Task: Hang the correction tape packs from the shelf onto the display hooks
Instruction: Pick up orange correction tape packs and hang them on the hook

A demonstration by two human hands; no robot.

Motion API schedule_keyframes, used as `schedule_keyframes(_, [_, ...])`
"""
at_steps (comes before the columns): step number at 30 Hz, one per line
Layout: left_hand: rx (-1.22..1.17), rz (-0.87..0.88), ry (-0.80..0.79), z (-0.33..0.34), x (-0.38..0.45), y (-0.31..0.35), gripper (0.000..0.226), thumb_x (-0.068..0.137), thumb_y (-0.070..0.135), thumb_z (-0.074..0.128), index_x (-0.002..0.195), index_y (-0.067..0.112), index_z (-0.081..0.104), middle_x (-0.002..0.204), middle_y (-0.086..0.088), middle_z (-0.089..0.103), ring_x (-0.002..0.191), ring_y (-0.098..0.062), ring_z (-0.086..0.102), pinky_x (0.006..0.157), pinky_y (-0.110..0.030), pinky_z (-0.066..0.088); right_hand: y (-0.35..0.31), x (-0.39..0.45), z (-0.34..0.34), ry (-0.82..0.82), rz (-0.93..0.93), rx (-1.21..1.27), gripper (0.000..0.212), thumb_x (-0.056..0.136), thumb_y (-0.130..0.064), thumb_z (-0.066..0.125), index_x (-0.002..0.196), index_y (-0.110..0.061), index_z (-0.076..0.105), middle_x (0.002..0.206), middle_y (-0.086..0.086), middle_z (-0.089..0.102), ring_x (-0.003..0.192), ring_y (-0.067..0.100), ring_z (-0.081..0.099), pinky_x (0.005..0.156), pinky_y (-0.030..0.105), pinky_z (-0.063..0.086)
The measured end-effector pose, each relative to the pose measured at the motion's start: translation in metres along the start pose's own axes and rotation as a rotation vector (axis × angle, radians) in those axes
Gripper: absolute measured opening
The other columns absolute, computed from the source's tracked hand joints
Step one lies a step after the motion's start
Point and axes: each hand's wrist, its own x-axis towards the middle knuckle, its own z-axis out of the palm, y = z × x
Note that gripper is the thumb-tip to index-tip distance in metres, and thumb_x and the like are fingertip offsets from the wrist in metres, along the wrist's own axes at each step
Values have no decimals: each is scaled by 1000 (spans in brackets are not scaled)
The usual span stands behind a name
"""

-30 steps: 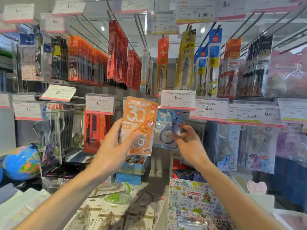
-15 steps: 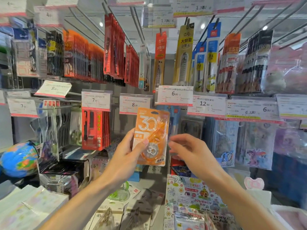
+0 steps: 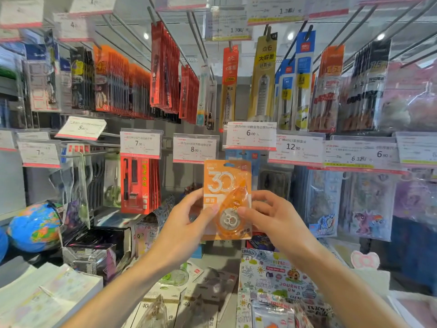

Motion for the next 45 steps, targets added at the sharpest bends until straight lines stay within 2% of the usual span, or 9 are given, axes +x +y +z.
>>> schedule_keyframes(2, [155,86,62,-4,3,3,26,103,33,57,128,34,62,111,11,70,99,-3,66,83,-27,56,0,-2,-9,10,-8,11,30,97,-22,73,124,-20,62,105,4,83,96,21,81,88,40,65])
schedule_keyframes(5, [382,305,112,-9,17,18,22,101,35,58,122,34,60,106,13,64,97,-2,62,77,-13,50,0,-7,-23,41,-29,-23,30,97,-24,73,124,-21,62,107,1,83,96,21,81,87,42,65])
schedule_keyframes(8, [464,435,135,-14,40,39,26,99,33,62,124,30,57,98,18,64,93,-2,62,73,-12,49,2,-10,-33,77,-48,-28,29,96,-23,73,123,-21,63,107,1,83,96,24,80,89,50,63])
schedule_keyframes(15, [668,659,132,-17,75,65,33,97,21,69,128,25,56,95,16,66,75,-4,64,64,-24,58,4,-14,-42,98,-89,-62,27,96,-26,74,122,-25,65,106,-2,82,95,19,80,82,32,63])
schedule_keyframes(20, [650,706,120,-20,77,69,21,96,18,69,117,20,66,96,10,71,76,-10,66,65,-31,58,2,-13,-42,110,-98,-56,28,96,-25,74,122,-24,65,108,0,82,98,21,79,90,44,63])
schedule_keyframes(23, [592,700,134,-21,79,76,17,99,16,67,115,17,70,98,8,72,81,-7,66,67,-23,56,-1,-12,-42,105,-112,-55,28,96,-27,74,122,-25,65,109,0,82,99,21,79,91,46,63])
schedule_keyframes(30, [552,667,106,-23,75,82,20,101,13,63,120,17,70,104,6,71,89,-7,65,66,-4,47,-7,-7,-36,69,-138,-41,27,96,-23,74,121,-26,66,109,-2,82,98,18,80,79,28,64])
schedule_keyframes(34, [570,671,108,-26,73,82,21,102,13,62,121,17,70,107,7,72,92,-4,65,70,-5,47,-10,-4,-32,72,-150,-32,25,96,-23,74,120,-24,66,107,-2,82,94,16,80,75,20,61])
schedule_keyframes(45, [567,644,104,-29,71,78,20,102,15,61,119,17,72,108,7,73,95,-6,66,71,-10,50,-6,3,-18,106,-140,22,31,96,-25,74,125,-21,62,105,-3,83,95,16,81,76,21,62])
